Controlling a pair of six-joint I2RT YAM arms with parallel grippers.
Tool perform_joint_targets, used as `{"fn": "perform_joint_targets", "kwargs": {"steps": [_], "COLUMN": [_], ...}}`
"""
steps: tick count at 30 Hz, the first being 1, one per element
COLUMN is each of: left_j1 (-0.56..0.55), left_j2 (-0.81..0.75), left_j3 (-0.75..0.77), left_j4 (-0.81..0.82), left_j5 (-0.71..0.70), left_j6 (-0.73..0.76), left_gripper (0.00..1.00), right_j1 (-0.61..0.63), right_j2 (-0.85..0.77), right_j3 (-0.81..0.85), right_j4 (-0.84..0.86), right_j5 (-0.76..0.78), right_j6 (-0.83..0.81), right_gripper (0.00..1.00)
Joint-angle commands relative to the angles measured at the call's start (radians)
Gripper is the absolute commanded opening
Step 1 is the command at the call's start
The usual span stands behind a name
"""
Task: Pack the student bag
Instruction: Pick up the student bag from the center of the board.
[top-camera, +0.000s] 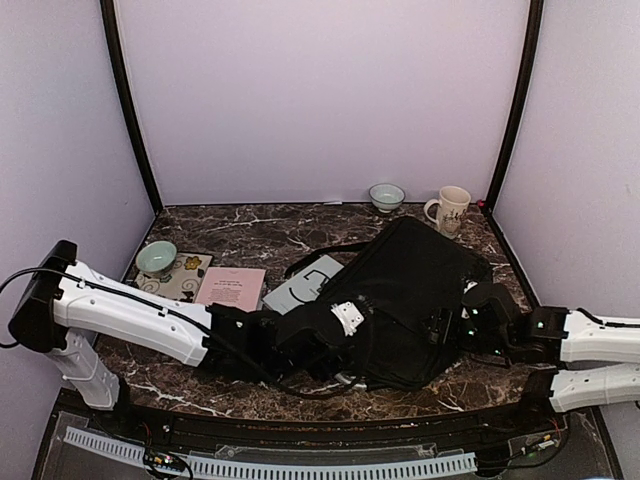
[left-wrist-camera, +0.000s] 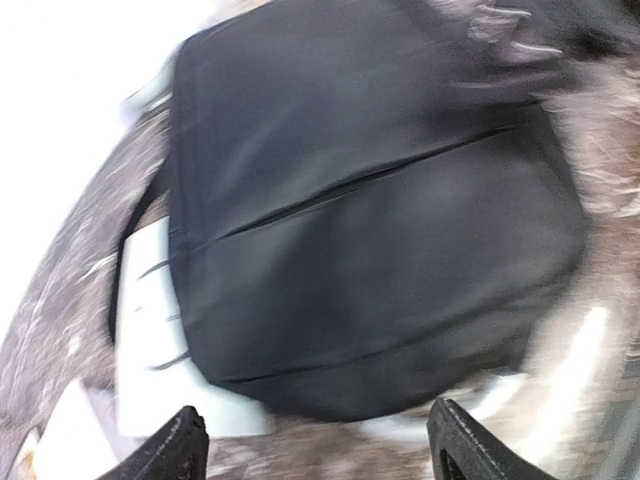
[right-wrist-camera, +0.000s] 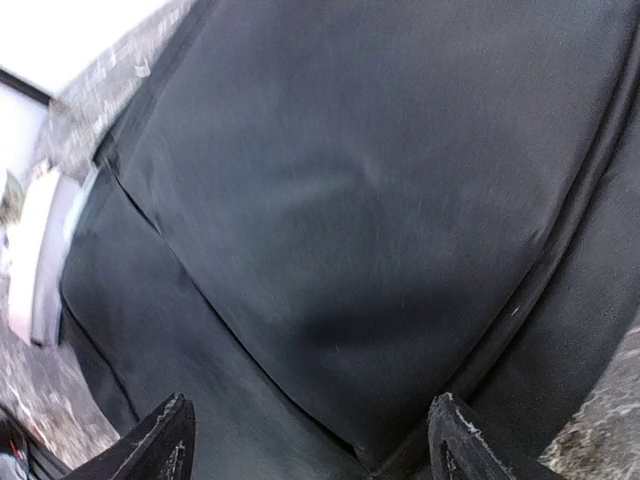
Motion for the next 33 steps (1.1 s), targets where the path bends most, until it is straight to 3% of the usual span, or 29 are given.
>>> {"fn": "perform_joint_targets", "kwargs": {"steps": [1, 7, 15, 33], "left_j1": [-0.069, -0.09, -0.093, -0.095], "left_j2": [0.113, 0.334, 0.491, 0.64], "left_j3": [0.102, 0.309, 0.48, 0.649], "left_j4": [0.002, -0.018, -0.021, -0.077], "left_j5": [0.117, 0.179, 0.231, 0.067], "left_j6": [0.016, 0.044, 0.083, 0.148], "left_gripper": [0.85, 0.92, 0.93, 0.82], "right_j1": [0.009, 0.009, 0.008, 0.008], "right_j2": [-0.066, -0.185, -0.2, -0.22], "right_j3": [0.067, 0.088, 0.044, 0.008], "right_j4": [-0.099, -0.232, -0.207, -0.175], "right_j5": [0.16, 0.262, 0.248, 0.229], "right_j6": [0.045, 0.087, 0.083, 0.062], "right_gripper": [0.81, 0.82, 0.82, 0.81]}}
